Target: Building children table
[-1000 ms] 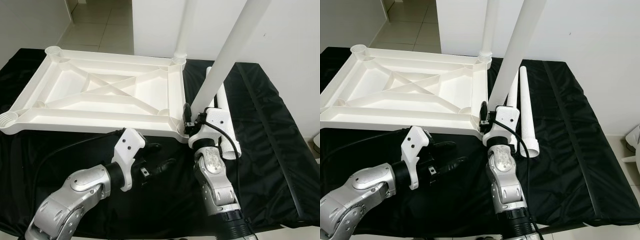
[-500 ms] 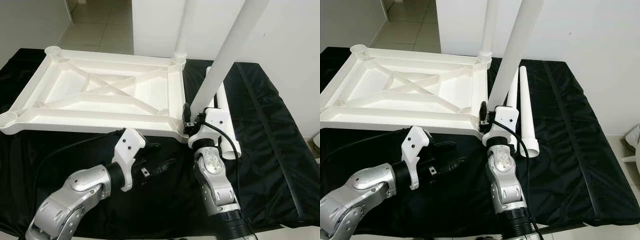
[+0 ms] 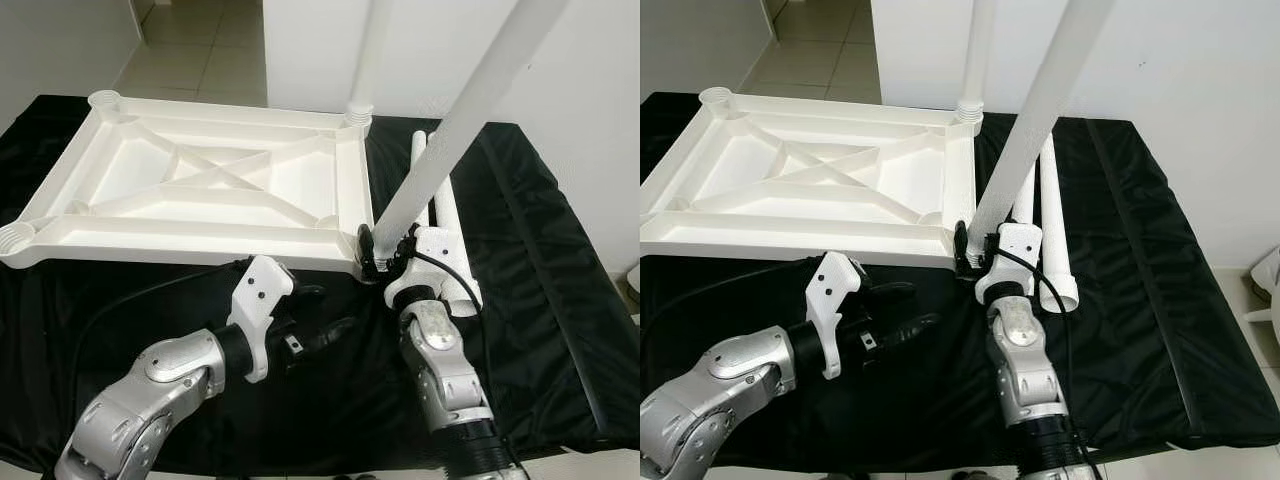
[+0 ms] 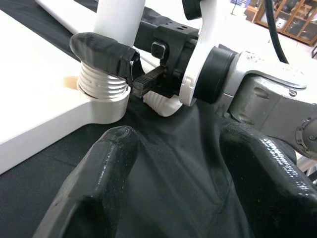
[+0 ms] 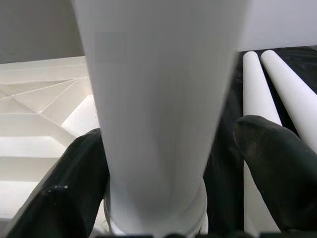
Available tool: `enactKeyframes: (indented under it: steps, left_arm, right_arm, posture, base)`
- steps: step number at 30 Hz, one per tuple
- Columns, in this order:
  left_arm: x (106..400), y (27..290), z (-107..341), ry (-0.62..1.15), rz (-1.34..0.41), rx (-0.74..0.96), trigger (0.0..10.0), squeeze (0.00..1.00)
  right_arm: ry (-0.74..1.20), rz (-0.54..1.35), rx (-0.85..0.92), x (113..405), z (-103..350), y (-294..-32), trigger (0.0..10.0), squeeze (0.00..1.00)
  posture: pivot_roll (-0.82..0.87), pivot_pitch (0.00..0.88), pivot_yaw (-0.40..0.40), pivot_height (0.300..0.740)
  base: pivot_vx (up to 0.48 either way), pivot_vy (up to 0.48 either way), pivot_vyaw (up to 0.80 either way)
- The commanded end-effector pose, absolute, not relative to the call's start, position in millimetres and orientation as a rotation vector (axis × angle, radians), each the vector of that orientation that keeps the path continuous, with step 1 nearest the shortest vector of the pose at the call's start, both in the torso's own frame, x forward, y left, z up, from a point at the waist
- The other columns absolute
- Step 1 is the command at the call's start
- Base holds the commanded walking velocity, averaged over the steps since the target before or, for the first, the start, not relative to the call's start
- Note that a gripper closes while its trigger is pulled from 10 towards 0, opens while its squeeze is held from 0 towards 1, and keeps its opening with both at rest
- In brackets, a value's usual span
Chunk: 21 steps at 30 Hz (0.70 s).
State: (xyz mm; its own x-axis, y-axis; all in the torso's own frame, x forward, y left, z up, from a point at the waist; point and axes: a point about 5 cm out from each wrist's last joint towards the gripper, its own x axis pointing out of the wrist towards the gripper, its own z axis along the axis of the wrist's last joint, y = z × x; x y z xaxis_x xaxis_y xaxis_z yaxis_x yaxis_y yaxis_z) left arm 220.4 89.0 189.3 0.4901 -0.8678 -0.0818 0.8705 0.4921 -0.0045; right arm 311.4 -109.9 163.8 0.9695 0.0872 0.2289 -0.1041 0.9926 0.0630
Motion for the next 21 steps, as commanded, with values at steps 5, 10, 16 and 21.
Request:
enactKeyframes:
  steps: [5, 10, 16, 21]
  left_arm:
    - [220, 85, 189, 0.083, -1.062, 0.037, 10.0, 0.0]
    - [220, 85, 190, 0.08, -1.06, 0.039, 10.0, 0.0]
    - [220, 85, 190, 0.079, -1.059, 0.037, 10.0, 0.0]
    - [221, 85, 190, 0.076, -1.055, 0.036, 10.0, 0.0]
  right_arm:
    - [-0.235, 0.172, 0.071, 319, 166, -122, 10.0, 0.0]
    - [-0.274, 0.324, 0.046, 325, 177, -130, 3.6, 0.0]
    - [-0.289, 0.402, 0.04, 330, 186, -139, 0.0, 0.0]
    - [-0.295, 0.427, 0.022, 336, 192, -145, 0.0, 0.0]
  posture:
    - [-0.02, 0.137, -0.026, 0.74]
    - [-0.02, 0.133, -0.028, 0.74]
    - [-0.02, 0.127, -0.03, 0.74]
    - [-0.01, 0.123, -0.036, 0.74]
  base:
    - [0.0, 0.0, 0.0]
    - [0.0, 0.0, 0.0]
    - [0.0, 0.0, 0.0]
    - [0.0, 0.0, 0.0]
